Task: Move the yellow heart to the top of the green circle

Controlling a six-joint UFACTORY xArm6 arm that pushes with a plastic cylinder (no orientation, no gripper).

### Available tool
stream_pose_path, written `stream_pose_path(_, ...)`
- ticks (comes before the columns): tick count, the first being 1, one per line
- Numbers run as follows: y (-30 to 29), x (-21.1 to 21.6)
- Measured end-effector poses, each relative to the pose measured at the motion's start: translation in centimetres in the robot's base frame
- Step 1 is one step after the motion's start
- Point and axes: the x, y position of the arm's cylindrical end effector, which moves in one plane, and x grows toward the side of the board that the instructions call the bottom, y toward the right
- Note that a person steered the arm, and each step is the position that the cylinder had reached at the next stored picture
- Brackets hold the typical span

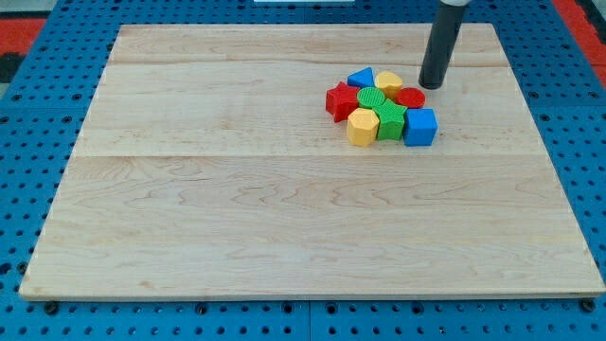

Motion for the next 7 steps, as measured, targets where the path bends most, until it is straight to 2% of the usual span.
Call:
stream_pose_path(2, 0.4, 1.6)
stream_pose_path(4, -1.9, -0.1)
stream_pose_path(7, -3.7, -0.1)
